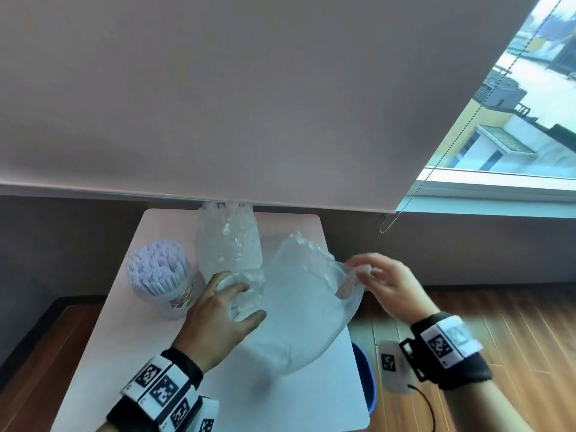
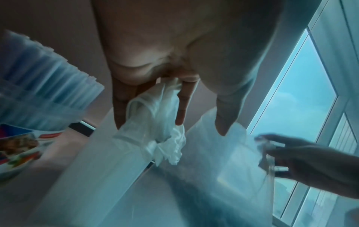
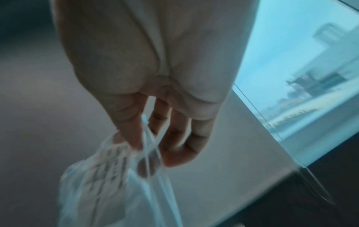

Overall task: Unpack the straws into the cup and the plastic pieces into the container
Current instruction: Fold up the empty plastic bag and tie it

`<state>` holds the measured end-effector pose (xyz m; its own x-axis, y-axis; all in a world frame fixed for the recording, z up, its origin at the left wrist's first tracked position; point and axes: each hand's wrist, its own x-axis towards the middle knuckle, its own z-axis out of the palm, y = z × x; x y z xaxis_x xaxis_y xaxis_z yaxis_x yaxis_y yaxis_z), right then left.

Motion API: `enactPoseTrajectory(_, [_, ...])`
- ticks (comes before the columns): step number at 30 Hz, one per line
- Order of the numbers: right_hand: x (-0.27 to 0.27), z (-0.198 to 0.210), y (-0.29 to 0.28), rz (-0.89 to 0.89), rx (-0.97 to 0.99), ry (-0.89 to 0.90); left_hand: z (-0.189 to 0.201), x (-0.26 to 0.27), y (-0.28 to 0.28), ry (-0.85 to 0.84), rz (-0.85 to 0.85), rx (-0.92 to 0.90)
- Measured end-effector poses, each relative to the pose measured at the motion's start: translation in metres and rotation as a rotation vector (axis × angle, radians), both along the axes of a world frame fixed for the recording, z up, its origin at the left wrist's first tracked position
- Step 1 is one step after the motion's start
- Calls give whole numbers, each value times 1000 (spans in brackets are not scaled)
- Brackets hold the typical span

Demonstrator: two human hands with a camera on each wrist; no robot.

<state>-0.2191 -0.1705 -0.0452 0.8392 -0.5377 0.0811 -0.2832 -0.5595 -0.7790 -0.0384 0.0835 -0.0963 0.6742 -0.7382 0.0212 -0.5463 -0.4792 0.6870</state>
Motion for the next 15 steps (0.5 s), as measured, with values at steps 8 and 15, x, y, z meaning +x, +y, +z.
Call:
enactPoseTrajectory(8, [-3,95,5,131,-132,-53,33,-4,-17,129,13,-111])
enactPoseTrajectory(15, [2,107,2,131,-125,-134,50,-11,-23,101,-189,-265])
